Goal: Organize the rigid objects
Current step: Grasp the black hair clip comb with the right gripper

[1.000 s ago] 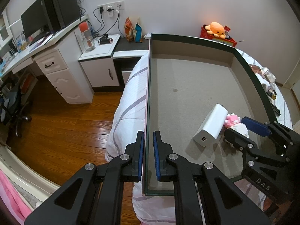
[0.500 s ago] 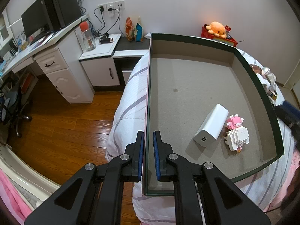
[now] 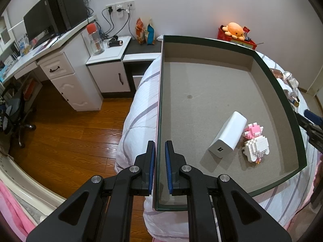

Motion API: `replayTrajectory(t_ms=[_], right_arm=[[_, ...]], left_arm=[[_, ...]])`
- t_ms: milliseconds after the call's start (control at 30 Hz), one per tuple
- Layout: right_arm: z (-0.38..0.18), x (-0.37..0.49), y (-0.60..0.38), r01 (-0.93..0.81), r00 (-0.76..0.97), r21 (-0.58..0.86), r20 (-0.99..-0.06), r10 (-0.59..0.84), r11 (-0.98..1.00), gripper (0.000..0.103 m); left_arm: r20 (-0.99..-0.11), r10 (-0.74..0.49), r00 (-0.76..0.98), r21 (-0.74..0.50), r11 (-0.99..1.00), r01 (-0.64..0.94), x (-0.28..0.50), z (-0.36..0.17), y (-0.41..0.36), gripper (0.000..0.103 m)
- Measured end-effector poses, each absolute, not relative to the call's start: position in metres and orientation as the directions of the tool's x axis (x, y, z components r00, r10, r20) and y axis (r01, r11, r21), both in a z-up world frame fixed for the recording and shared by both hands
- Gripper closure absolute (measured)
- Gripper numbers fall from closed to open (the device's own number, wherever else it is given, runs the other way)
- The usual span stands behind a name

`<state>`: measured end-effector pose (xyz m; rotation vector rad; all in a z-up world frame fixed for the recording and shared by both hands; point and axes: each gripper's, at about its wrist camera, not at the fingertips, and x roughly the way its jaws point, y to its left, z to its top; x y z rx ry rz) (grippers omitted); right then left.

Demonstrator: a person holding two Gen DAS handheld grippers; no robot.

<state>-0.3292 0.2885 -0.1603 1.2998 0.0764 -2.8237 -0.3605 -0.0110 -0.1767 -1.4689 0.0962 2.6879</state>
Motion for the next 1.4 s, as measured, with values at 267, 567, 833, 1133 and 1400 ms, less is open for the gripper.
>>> replayTrajectory(t_ms=[267,567,833,1133,1400], right_arm=[[-0.18,-0.338,0.319,-0.059,-0.619,-0.005,-0.785,0.04,-0.998,0.033],[-0.183,-0.336,0.336,-0.065,-0.634,0.043,-0.773,0.009,-0.997,0.036],[-0.176,-0.323,0.349,-0.077,-0.647,0.05,-0.763,0.011,-0.996,0.07],[-0.169,-0.311,0.362,-0.095,-0.641,-0.002,-0.765,0.063,-0.995,0.05],[-0.189,-0.308,0.387,-0.083,-0.588,-0.066,-0.802,0.103,-0.994,0.047]], left_arm=[[-0.843,0.036,-0.536,0.021,-0.995,-0.101,-0.36,-0.177,-0.011,0.093],[-0.844,0.035,-0.536,0.023,-0.995,-0.101,-0.36,-0.177,-0.009,0.093],[-0.843,0.033,-0.537,0.024,-0.995,-0.098,-0.359,-0.175,-0.01,0.093],[-0.843,0.034,-0.537,0.023,-0.995,-0.099,-0.359,-0.177,-0.006,0.093],[-0.842,0.029,-0.538,0.028,-0.995,-0.098,-0.359,-0.179,-0.004,0.093]])
